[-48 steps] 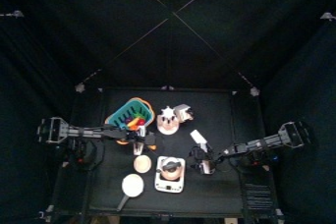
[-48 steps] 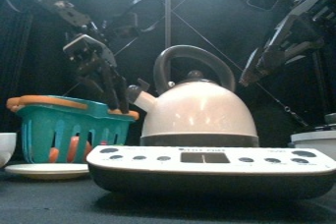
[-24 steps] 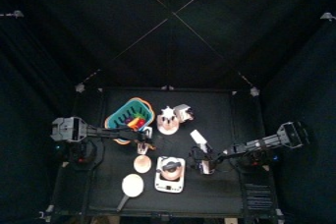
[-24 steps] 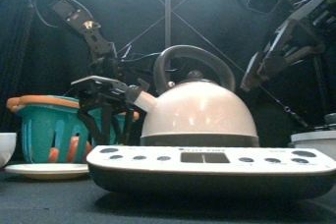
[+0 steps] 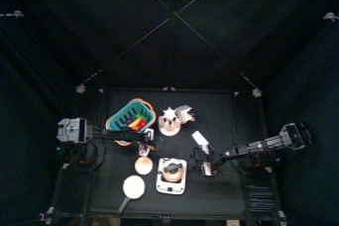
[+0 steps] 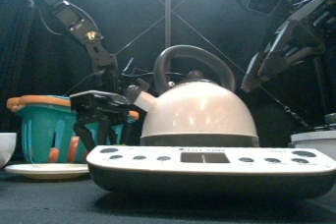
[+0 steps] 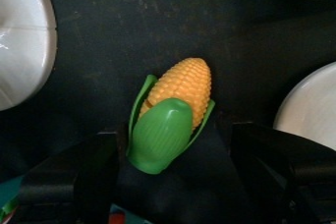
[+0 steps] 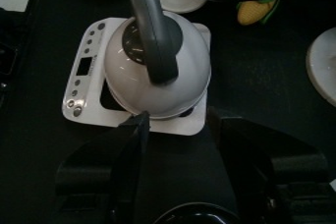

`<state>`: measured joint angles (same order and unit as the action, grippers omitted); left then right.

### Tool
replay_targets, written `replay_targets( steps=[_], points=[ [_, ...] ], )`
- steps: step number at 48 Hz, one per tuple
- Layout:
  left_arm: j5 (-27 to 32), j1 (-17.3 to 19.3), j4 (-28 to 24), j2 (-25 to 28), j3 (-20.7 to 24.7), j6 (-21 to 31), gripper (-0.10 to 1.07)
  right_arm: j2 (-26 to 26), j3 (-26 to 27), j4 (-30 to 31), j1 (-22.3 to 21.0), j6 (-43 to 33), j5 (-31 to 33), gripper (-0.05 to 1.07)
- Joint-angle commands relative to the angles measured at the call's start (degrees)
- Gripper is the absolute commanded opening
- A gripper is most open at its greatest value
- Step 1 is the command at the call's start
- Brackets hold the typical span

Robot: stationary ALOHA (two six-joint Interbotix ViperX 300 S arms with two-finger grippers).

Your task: Grab corn

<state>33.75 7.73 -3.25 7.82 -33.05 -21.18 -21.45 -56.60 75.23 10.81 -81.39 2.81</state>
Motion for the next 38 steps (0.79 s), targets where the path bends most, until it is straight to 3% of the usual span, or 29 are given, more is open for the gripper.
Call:
replay_targets(
  steps=[1,13,38],
  points=[
    [-0.35,0.18,0.0,-0.44,1.32,0.09,0.89,-0.44,0.44,0.0,0.09,0.0,0.0,0.85],
    [-1.23,0.09,0.09,-1.23,1.41,0.09,0.73,-0.44,0.44,0.0,0.09,0.0,0.0,0.85],
    [-1.32,-0.53,0.26,-5.71,0.97,0.09,0.72,-0.44,0.44,0.0,0.09,0.0,0.0,0.85]
  ],
)
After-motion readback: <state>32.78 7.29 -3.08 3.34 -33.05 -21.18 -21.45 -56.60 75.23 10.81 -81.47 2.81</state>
